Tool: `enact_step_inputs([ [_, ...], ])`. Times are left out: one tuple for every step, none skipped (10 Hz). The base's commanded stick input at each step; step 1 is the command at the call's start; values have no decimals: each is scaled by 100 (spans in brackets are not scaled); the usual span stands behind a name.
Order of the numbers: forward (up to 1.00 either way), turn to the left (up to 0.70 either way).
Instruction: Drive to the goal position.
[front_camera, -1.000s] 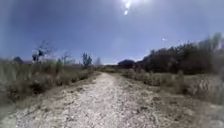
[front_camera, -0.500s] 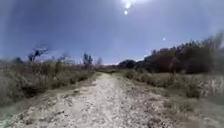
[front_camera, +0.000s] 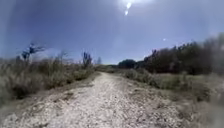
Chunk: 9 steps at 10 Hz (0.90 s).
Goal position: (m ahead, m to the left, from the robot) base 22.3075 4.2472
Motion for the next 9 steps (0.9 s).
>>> enact_step_inputs([
  [70,0],
  [70,0],
  [70,0],
  [70,0],
  [70,0],
  [70,0],
  [70,0],
  [70,0],
  [70,0],
])
